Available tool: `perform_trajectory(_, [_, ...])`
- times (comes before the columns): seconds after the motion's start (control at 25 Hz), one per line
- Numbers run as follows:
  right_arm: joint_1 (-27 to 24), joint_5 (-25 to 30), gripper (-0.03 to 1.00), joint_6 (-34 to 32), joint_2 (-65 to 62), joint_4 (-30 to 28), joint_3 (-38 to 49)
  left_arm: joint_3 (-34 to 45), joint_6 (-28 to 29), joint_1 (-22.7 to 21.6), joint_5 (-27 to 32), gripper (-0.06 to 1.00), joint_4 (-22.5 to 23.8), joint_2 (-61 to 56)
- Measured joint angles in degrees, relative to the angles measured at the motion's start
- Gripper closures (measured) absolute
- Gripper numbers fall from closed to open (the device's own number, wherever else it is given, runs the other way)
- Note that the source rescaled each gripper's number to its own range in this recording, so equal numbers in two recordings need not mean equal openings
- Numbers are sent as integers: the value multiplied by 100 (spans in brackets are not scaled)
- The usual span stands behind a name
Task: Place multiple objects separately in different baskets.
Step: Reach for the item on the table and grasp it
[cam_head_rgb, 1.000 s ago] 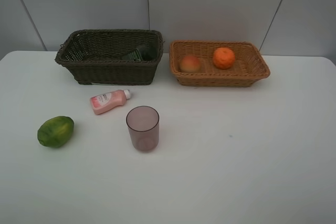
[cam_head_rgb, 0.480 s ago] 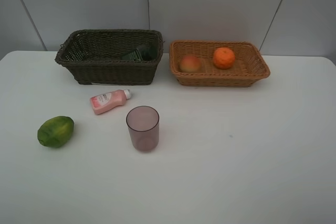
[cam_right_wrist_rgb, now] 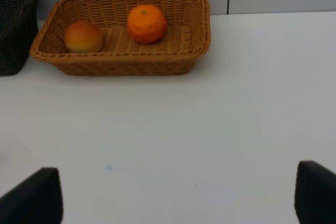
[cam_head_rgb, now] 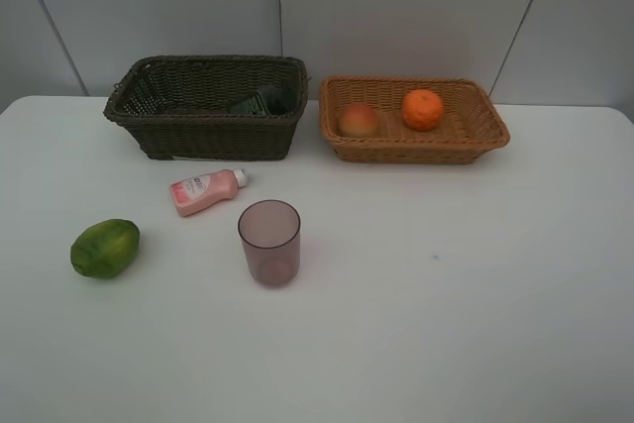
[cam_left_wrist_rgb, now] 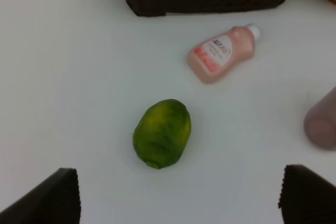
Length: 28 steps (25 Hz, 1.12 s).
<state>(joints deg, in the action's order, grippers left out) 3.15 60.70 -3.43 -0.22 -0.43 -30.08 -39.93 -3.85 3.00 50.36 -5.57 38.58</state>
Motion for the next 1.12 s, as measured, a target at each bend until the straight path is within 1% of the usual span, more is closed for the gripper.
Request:
perform_trajectory(0.08, [0,0,3,0,0,0,0,-307,-300,50,-75,-4,-97,803])
perform_trajectory(0.16, [0,0,3,0,0,0,0,-571,-474,215,-203,-4,-107,1631])
perform_trajectory(0.4, [0,0,3,0,0,0,0,-1575,-878,1037,-323,-4,12,3622])
perform_trajectory(0.48, [0,0,3,0,0,0,0,-1914,-944,1208,-322,-4,68,4171])
perform_trajectory(0.52, [0,0,3,0,0,0,0,-1914,-944,1208,-322,-4,68,4171])
perform_trajectory(0.56, [0,0,3,0,0,0,0,-2126,-989,1297,-307,-4,135,4390])
perform_trajectory(0.68, [0,0,3,0,0,0,0,-2557,-1136,1551,-222,-4,432,5091])
perform_trajectory(0.8, [0,0,3,0,0,0,0,-2803,-1365,1739,-191,-4,664,5706])
perform_trajectory(0.92, [0,0,3,0,0,0,0,-2883,-1617,1840,-238,-4,791,6165])
perform_trajectory(1.0, [0,0,3,0,0,0,0,-2885,-1748,1889,-372,-4,911,6447])
perform_trajectory(1.12, [0,0,3,0,0,0,0,-2885,-1791,1921,-606,-4,958,6747])
